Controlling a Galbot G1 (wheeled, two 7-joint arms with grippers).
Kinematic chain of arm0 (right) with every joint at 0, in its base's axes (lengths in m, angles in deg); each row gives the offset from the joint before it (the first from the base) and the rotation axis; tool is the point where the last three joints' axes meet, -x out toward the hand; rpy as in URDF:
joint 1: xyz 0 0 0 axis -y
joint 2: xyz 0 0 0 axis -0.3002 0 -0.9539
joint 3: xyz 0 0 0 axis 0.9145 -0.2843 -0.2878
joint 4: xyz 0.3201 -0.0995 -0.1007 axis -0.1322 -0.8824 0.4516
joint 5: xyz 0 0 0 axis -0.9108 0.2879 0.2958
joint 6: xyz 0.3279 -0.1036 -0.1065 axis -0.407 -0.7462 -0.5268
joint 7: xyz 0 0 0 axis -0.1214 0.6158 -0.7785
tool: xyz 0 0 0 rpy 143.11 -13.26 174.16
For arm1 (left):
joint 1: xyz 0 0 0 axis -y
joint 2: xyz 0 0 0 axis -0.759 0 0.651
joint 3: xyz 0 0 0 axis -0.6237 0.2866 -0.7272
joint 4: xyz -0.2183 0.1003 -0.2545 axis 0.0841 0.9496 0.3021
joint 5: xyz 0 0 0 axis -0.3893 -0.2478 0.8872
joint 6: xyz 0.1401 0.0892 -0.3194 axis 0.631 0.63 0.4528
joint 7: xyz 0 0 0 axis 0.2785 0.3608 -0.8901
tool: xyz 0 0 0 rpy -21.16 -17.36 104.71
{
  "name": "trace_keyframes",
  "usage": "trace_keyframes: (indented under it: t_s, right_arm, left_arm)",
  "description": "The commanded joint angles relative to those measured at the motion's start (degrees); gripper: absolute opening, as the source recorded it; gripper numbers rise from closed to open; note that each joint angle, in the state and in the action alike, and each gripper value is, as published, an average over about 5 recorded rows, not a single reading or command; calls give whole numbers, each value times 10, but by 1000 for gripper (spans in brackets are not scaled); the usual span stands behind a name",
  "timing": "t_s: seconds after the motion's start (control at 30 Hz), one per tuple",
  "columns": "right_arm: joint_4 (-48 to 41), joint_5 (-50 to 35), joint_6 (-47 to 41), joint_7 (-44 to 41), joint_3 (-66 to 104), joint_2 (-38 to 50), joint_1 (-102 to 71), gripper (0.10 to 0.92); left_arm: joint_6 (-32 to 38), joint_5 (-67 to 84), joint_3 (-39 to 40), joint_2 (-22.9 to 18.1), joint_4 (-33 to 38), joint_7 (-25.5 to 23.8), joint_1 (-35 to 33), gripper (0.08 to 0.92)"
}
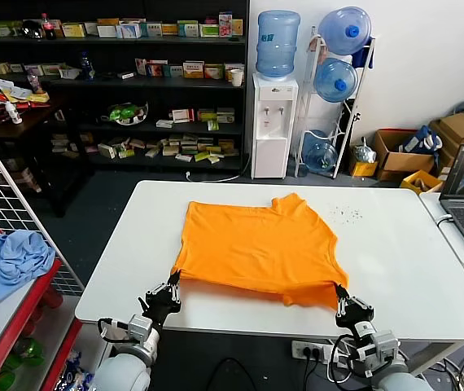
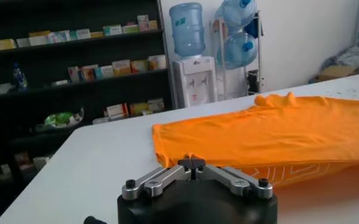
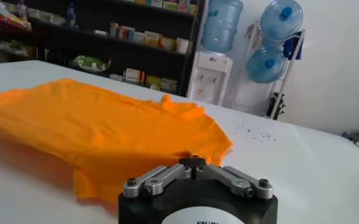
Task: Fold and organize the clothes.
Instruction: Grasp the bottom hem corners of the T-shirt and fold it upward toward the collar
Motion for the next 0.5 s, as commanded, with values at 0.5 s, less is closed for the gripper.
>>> trace_keyframes:
  t_s: [0.5]
  right_arm:
    - [-207,-37,9,-16,-77,-4,222,125]
  left_arm:
    - [11,-9,61,2,-153,-1,152,89]
